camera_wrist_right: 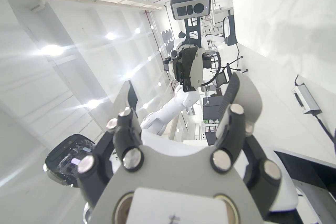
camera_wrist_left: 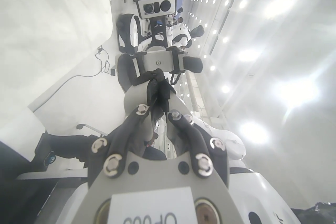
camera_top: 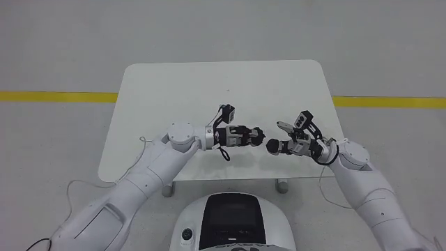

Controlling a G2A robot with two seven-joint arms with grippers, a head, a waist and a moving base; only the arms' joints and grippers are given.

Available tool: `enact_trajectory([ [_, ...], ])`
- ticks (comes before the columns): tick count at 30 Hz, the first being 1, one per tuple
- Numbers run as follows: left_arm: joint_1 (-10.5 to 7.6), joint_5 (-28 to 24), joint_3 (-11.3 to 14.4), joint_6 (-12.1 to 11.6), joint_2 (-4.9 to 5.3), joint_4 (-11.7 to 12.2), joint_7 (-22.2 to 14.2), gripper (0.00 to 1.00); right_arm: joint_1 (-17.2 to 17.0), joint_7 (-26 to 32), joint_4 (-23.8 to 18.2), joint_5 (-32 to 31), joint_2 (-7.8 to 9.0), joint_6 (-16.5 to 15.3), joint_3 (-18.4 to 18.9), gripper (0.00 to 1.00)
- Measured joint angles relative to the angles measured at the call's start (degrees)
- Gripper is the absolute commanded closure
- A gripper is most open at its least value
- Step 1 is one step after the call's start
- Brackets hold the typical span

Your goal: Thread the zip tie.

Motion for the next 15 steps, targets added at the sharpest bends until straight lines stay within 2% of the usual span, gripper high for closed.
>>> enact_trajectory([
  [2, -0.14, 1.5, 0.2, 0.3, 0.02, -0.3, 0.3, 1.00, 0.0, 0.0, 0.0, 0.0, 0.00, 0.0, 0.0, 0.00],
  [8, -0.14, 1.0, 0.2, 0.3, 0.02, -0.3, 0.3, 1.00, 0.0, 0.0, 0.0, 0.0, 0.00, 0.0, 0.0, 0.00],
  [10, 0.12, 1.7, 0.1, -0.7, 0.06, -0.4, 1.3, 1.00, 0.0, 0.0, 0.0, 0.0, 0.00, 0.0, 0.0, 0.00],
  [11, 0.41, 2.3, -0.1, -2.2, 0.09, -0.4, 2.6, 1.00, 0.0, 0.0, 0.0, 0.0, 0.00, 0.0, 0.0, 0.00],
  [15, 1.59, 4.6, -1.7, -13.2, 0.23, 0.4, 7.3, 1.00, 0.0, 0.0, 0.0, 0.0, 0.00, 0.0, 0.0, 0.00],
])
